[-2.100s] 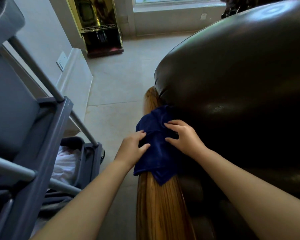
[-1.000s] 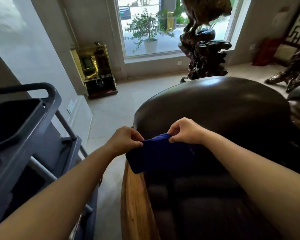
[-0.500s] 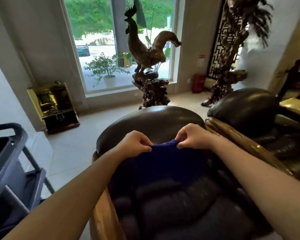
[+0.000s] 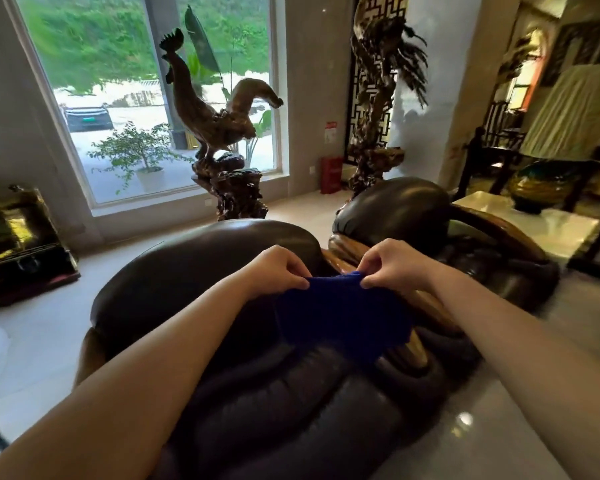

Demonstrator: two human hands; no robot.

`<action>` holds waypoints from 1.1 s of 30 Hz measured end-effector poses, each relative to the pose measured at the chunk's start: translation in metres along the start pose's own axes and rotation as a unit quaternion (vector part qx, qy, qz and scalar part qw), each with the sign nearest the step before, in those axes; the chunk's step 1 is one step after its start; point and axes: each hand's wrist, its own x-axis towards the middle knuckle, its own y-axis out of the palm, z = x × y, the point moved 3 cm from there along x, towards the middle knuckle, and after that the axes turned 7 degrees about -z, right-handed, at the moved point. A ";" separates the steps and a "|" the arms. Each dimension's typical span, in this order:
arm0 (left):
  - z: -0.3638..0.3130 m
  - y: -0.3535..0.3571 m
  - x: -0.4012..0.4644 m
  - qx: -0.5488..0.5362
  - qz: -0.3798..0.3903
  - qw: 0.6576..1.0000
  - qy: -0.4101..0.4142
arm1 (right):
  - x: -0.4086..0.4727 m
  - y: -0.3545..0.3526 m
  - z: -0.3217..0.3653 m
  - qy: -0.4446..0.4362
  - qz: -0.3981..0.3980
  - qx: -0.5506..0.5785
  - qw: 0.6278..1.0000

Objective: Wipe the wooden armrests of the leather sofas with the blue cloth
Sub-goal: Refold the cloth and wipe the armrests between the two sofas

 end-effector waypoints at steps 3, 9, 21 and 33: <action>-0.045 0.043 0.033 0.001 -0.008 1.000 0.015 | -0.008 -0.037 -0.053 0.007 -0.006 0.005 1.000; -0.109 0.105 0.097 0.005 -0.028 0.999 0.023 | -0.004 -0.100 -0.144 0.014 -0.003 -0.007 1.000; -0.108 0.223 0.249 0.001 0.009 1.000 -0.028 | 0.091 -0.104 -0.319 0.024 0.044 0.012 0.999; -0.079 0.282 0.399 -0.036 -0.011 0.988 -0.147 | 0.236 -0.101 -0.449 -0.012 0.107 0.057 0.993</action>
